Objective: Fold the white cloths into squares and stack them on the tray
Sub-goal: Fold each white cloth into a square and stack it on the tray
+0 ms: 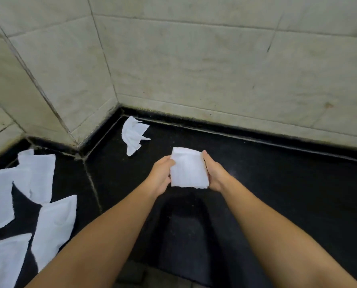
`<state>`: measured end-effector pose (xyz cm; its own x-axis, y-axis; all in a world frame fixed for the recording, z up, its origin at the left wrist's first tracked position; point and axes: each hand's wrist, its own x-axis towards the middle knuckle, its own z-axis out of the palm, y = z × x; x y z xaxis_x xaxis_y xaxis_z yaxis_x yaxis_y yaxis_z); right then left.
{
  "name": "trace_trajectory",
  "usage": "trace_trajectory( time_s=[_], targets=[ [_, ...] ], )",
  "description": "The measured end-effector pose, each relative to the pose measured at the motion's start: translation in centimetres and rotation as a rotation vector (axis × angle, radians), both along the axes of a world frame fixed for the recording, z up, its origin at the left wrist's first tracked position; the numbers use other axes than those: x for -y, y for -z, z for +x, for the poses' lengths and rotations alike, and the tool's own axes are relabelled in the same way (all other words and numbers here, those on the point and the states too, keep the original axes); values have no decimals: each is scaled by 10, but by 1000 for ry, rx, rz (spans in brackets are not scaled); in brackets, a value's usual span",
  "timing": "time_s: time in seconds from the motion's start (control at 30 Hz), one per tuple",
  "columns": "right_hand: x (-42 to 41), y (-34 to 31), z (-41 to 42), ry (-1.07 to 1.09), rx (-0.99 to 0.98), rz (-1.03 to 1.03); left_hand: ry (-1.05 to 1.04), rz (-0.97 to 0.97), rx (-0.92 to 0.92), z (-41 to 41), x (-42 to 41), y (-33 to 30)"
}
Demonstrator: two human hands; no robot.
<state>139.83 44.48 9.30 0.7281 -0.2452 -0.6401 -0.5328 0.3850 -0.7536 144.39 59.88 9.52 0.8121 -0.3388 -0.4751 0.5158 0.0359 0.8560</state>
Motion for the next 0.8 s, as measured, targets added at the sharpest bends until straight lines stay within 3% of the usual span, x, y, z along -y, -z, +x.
trace_trajectory(
  time_s=[0.23,0.33,0.43,0.8],
  targets=[
    [11,-17,-104,381,109,-411,317,-41,-22,-56,59,-5],
    [22,-16,-167,487,103,-640,386,97,195,-103,99,1],
    [39,-19,-232,634,38,-787,464,116,397,-162,138,-5],
    [123,-22,-481,1033,-146,-929,871,35,648,-400,267,-10]
  ],
)
